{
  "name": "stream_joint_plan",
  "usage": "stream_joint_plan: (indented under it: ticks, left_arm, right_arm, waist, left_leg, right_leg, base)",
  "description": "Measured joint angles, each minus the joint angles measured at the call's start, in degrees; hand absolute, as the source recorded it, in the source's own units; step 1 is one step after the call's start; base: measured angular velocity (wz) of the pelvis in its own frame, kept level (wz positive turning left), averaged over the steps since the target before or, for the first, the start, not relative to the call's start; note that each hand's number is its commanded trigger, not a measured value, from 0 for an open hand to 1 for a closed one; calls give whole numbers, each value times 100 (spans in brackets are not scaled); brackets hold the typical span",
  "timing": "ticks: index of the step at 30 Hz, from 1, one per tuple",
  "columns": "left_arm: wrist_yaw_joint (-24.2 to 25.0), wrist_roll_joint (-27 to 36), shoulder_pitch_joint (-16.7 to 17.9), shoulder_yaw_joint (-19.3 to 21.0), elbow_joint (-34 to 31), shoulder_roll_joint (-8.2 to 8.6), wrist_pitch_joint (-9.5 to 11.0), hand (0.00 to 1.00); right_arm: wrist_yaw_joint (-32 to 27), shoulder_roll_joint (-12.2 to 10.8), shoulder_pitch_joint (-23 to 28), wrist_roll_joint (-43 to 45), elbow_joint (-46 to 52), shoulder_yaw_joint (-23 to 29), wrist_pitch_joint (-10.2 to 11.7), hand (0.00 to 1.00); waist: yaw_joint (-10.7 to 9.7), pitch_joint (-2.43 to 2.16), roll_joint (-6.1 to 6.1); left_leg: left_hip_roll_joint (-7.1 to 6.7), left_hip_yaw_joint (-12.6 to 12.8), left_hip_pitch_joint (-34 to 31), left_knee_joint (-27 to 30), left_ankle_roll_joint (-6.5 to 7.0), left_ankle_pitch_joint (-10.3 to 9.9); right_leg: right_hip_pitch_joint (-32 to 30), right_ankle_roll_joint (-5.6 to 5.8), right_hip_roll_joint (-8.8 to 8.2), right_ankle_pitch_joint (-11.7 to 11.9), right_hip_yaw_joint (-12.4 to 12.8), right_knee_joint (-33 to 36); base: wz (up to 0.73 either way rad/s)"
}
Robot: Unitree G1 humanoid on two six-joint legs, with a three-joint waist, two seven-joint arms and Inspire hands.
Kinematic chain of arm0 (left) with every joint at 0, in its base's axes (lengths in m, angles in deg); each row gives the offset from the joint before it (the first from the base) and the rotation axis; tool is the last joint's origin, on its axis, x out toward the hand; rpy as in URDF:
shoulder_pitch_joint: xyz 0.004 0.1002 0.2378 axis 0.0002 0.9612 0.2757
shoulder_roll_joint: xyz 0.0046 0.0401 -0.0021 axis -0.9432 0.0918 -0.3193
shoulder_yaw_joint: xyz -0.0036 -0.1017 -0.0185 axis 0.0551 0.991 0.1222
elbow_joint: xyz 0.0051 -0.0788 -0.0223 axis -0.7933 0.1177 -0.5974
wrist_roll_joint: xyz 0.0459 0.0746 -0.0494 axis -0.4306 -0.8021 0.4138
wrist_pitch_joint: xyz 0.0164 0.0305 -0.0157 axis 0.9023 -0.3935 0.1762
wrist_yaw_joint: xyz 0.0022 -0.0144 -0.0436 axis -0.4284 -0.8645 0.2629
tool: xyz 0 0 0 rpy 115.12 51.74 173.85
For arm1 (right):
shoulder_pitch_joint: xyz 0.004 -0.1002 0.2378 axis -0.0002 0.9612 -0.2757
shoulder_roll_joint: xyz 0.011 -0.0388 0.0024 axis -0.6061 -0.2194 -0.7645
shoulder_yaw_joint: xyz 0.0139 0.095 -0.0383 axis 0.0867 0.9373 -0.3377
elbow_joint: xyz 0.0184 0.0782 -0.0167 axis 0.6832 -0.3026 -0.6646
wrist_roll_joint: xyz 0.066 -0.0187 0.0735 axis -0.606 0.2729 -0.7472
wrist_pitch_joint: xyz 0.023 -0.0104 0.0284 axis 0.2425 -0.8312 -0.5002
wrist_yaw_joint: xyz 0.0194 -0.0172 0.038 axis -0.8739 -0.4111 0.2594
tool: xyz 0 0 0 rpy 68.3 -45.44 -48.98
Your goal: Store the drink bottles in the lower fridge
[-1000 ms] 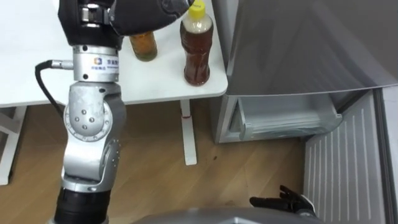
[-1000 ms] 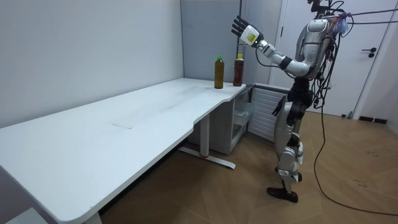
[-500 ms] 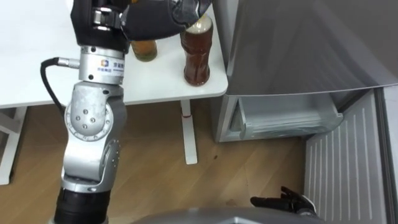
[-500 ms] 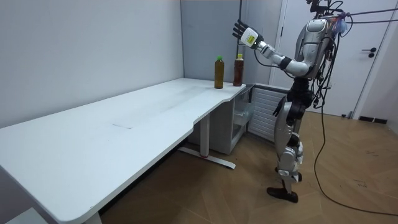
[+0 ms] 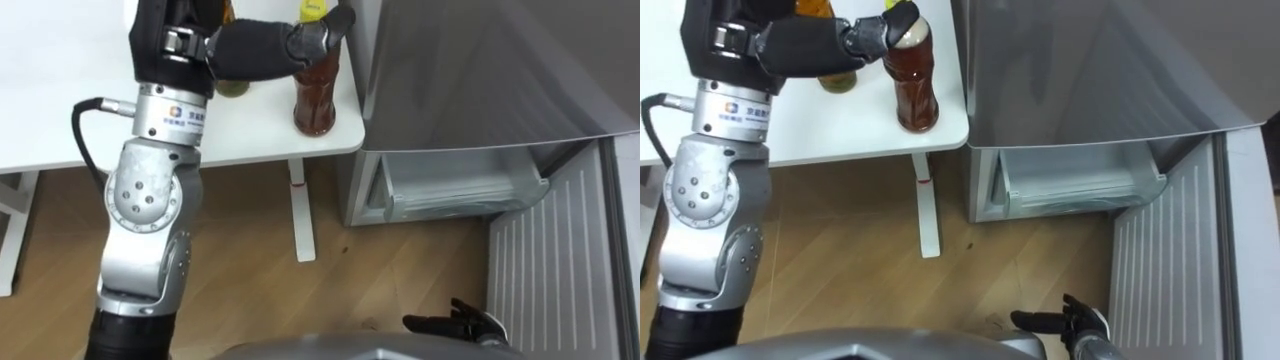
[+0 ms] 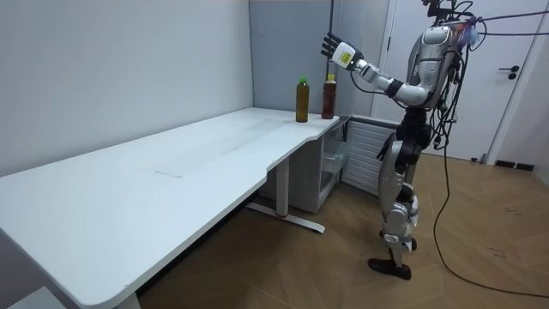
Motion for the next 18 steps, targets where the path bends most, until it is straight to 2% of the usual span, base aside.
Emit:
stream_joint_plan:
  ticks: [9,14,18]
  left_arm:
    - [83,-1,5,-242,1,-14,-10,0]
    - [86,5,57,-333,9,-32,-138,0]
    - [153,10,289,-338,10,-57,-237,0]
  right_arm:
    - [-2,14,-37,1,-9,-101,-18,0]
    - [-6,19,-27,0,-14,-105,-20,0]
    - [0,30,-18,0,-12,-95,-23,0]
  waist:
    - [5,-4,-4]
    - [0,-3,-3]
    - [-17,-8,-11]
  left_leg:
    - [-2,-2,13,2,1,1]
    - [-3,10,57,14,1,3]
    - [-2,15,73,9,1,2]
  right_leg:
    - [2,0,0,0,21,0]
    - [5,0,0,0,68,-1]
    - [12,0,0,0,74,2]
  base:
    - [0]
    - [-1]
    - [-2]
